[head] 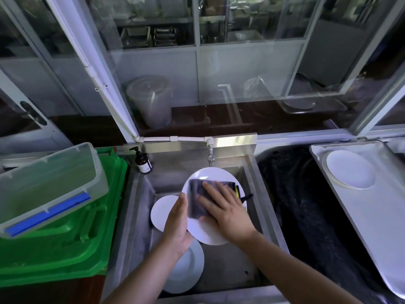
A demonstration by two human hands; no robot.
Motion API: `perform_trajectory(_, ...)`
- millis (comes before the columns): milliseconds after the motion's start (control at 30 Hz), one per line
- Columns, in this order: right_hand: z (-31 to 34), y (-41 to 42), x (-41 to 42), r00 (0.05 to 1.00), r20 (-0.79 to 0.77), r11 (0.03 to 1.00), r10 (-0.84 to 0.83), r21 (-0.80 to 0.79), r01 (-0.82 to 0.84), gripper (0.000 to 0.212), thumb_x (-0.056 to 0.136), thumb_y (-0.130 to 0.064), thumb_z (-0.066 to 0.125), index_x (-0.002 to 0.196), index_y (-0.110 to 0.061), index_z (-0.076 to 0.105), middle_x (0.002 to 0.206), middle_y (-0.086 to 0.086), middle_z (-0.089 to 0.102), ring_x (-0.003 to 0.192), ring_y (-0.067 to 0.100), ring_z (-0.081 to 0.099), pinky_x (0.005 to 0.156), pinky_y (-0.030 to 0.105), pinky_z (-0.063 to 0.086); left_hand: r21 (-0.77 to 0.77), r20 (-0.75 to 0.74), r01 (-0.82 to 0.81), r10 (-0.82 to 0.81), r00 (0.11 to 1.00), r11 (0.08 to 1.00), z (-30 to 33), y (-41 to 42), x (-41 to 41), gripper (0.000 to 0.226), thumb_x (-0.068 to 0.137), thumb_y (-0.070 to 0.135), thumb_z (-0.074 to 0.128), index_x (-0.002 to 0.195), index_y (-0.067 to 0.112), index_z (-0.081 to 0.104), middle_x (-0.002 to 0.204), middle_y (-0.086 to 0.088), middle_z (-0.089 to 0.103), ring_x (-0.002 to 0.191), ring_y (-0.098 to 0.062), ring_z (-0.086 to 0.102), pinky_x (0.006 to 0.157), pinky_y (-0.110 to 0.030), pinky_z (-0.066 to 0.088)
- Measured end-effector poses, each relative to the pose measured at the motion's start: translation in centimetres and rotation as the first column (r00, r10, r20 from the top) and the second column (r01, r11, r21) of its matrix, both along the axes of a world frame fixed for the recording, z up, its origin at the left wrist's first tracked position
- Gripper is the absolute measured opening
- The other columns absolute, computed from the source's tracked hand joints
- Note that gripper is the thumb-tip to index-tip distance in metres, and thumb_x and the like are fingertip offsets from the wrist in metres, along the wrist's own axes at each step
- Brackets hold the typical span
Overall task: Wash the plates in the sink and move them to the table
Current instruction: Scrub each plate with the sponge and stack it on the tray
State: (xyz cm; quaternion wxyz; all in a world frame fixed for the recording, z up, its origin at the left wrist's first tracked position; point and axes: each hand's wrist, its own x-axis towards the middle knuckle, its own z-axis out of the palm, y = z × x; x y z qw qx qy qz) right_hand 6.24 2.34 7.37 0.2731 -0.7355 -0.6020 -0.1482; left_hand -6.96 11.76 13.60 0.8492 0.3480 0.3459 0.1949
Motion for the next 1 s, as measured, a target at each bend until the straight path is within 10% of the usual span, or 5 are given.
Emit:
perform_trajectory(133, 0.4, 1.5, -0.6, 0.911, -0.270, 0.943, -0.313, 0.028, 0.332, 0.047, 0.099, -0.046, 0.056, 0.141, -0.024, 0.059, 0.158, 0.006, 0.041, 0.139, 0.043, 0.042, 0.108, 0.058, 0.038, 0.021, -0.057, 0.032, -0.030, 0.998, 0.999, 0.0, 0.0, 0.0, 0.058, 0.105, 0.052, 0.035, 0.134, 0.010, 0.062, 0.128, -0.013, 0.071, 0.115, -0.024, 0.070, 0.088, -0.040, 0.057)
perform_trajectory(300, 0.2, -1.1, -2.3, 0.972, 0.044, 0.973, 0.231, -0.006, -0.231, 0.051, 0.101, -0.051, 0.056, 0.148, -0.031, 0.050, 0.161, 0.002, 0.037, 0.144, 0.036, 0.040, 0.115, 0.053, 0.037, -0.029, -0.054, -0.045, 0.043, 0.998, 0.999, -1.5, 0.6, -1.1, 0.081, 0.093, 0.062, 0.057, 0.143, -0.001, 0.053, 0.143, -0.025, 0.058, 0.134, -0.036, 0.056, 0.111, -0.050, 0.045)
perform_trajectory(500, -0.5, 0.1, -1.5, 0.942, -0.256, 0.974, -0.216, 0.007, 0.225, 0.052, 0.102, -0.048, 0.051, 0.148, -0.025, 0.050, 0.163, 0.007, 0.033, 0.147, 0.037, 0.035, 0.111, 0.058, 0.038, 0.011, -0.073, 0.016, -0.015, 0.997, 1.000, -1.2, 0.5, -1.2, 0.063, 0.102, 0.055, 0.039, 0.139, 0.009, 0.059, 0.134, -0.017, 0.066, 0.126, -0.032, 0.063, 0.111, -0.051, 0.045)
perform_trajectory(700, -0.1, -2.0, -1.9, 0.958, -0.056, 0.956, 0.281, -0.066, -0.285, 0.059, 0.098, -0.054, 0.061, 0.151, -0.030, 0.047, 0.164, 0.005, 0.032, 0.149, 0.031, 0.033, 0.115, 0.054, 0.037, -0.100, -0.085, 0.006, -0.015, 0.996, 0.995, -1.8, 1.2, -1.5, 0.080, 0.097, 0.063, 0.039, 0.139, -0.004, 0.055, 0.137, -0.026, 0.061, 0.132, -0.037, 0.057, 0.109, -0.049, 0.049)
perform_trajectory(1000, -0.9, -0.5, -6.5, 0.935, -0.337, 0.994, -0.111, -0.019, 0.111, 0.059, 0.101, -0.056, 0.049, 0.152, -0.027, 0.044, 0.160, 0.017, 0.034, 0.147, 0.037, 0.033, 0.115, 0.054, 0.034, -0.068, -0.127, -0.029, 0.020, 0.992, 0.997, -1.0, 0.8, 0.0, 0.068, 0.097, 0.059, 0.044, 0.133, 0.005, 0.063, 0.130, -0.019, 0.069, 0.123, -0.029, 0.065, 0.105, -0.044, 0.049)
